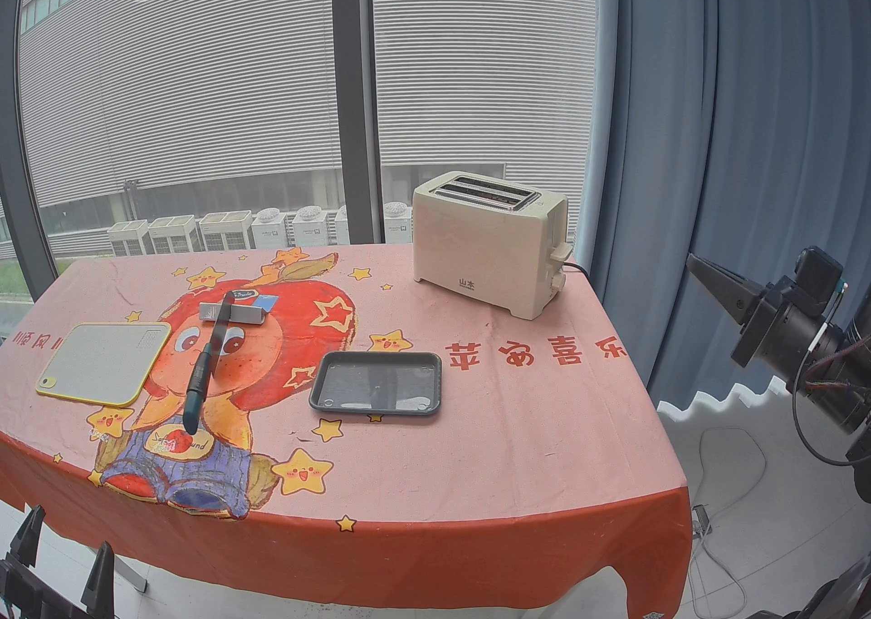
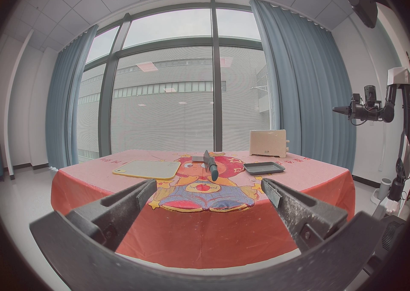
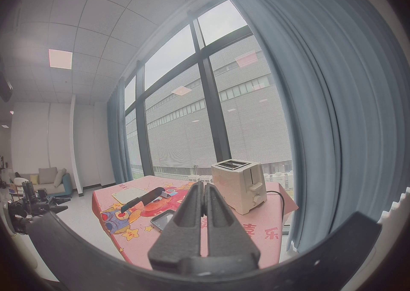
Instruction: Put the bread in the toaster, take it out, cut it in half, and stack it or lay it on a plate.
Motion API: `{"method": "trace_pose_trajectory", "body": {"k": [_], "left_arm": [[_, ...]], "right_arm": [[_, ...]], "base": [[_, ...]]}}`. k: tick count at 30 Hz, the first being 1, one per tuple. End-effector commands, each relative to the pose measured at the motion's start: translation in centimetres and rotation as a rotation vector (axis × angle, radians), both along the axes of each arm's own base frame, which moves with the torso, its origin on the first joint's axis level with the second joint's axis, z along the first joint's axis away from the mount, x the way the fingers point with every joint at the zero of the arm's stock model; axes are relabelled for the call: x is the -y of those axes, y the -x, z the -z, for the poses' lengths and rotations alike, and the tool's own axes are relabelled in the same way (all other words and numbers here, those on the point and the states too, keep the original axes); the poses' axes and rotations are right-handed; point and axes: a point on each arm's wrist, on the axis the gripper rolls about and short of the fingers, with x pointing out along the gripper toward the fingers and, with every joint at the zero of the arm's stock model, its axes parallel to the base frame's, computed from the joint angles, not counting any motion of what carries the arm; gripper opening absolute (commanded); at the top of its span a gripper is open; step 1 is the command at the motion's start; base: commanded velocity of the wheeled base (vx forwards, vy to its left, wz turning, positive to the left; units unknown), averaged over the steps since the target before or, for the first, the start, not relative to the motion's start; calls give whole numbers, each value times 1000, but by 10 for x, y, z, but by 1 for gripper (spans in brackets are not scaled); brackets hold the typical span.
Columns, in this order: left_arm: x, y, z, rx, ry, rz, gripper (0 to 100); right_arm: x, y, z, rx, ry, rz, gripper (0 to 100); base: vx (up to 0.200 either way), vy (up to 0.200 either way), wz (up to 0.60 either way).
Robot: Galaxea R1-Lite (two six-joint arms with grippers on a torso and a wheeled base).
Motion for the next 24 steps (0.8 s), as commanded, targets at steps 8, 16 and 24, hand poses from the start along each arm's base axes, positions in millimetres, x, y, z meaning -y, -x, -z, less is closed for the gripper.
{"method": "trace_pose_trajectory", "body": {"k": [8,16,24], "left_arm": [[0,0,5,-5,0,0,100],[0,0,5,-5,0,0,100],[0,0,5,-5,0,0,100]], "right_arm": [[4,6,9,-26,25,10,0],[3,2,13,-41,37,7,0],[6,-34,31,-83,113,69,0]], "base": [[0,0,0],[0,0,0],[0,0,0]]}}
